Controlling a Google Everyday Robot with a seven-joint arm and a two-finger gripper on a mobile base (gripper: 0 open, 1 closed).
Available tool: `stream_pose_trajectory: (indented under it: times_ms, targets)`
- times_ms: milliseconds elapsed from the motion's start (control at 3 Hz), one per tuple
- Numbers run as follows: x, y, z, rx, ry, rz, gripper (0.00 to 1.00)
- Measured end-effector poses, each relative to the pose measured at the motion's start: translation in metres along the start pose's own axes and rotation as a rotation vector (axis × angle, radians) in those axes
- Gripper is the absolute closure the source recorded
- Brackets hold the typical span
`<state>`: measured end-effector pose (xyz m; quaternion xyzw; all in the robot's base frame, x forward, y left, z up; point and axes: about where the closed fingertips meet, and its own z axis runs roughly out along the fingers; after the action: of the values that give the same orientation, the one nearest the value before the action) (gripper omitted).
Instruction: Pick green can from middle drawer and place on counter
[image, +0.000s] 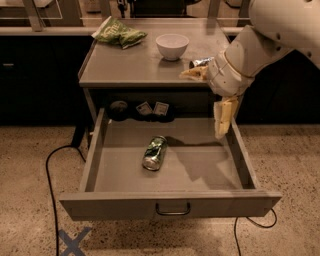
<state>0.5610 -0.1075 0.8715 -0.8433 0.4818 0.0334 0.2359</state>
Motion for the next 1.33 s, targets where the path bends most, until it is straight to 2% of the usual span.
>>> stream_pose_trajectory:
  times_ms: [333, 667, 1333]
  targets:
    - [-0.003, -0.017, 0.041, -0.025, -0.069, -0.153, 0.00]
    - [0.002, -0.016, 0.083, -0.032, -0.174, -0.178, 0.00]
    - [-0.010, -0.009, 0.158, -0.053, -0.375, -0.160, 0.00]
